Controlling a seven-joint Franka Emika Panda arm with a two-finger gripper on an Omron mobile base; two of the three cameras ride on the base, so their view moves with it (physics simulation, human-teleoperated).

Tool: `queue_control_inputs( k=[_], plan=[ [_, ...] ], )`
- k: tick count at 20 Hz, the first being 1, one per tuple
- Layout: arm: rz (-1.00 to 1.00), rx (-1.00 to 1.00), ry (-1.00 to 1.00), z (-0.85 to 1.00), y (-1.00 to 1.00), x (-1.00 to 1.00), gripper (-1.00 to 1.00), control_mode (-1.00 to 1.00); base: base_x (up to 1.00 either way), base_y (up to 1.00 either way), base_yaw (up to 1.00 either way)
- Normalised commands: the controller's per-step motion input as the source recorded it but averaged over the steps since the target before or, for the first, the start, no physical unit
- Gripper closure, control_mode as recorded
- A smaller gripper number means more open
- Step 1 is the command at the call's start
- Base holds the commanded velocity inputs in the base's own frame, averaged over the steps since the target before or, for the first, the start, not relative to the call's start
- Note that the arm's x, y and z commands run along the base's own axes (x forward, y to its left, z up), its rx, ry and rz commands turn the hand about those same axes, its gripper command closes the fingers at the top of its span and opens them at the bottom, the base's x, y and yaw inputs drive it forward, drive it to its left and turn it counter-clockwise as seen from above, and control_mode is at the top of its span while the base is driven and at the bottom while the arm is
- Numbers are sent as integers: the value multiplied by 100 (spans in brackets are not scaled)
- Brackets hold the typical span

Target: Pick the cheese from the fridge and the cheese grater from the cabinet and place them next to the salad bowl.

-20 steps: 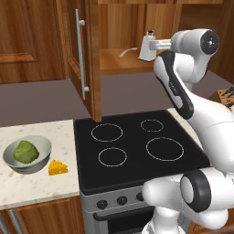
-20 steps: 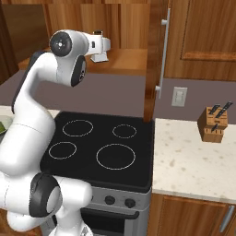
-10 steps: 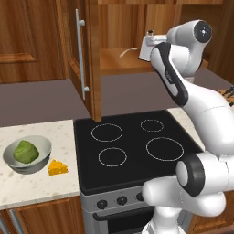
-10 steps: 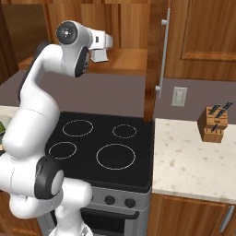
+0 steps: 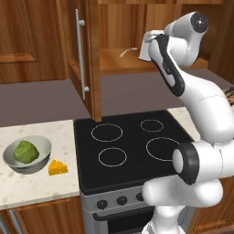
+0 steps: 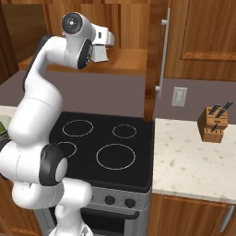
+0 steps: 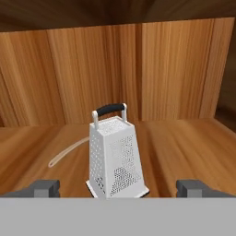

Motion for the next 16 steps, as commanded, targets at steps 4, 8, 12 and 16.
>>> queue_control_inputs(
  k=[4,8,12,16],
  plan=[
    [0,11,0,-5,0,0,-100,-100,0,0,0],
    [0,11,0,-3,0,0,-100,-100,0,0,0],
    [0,11,0,-14,0,-4,-100,-100,0,0,0],
    [0,7,0,-28,0,-12,-100,-100,0,0,0]
  ],
)
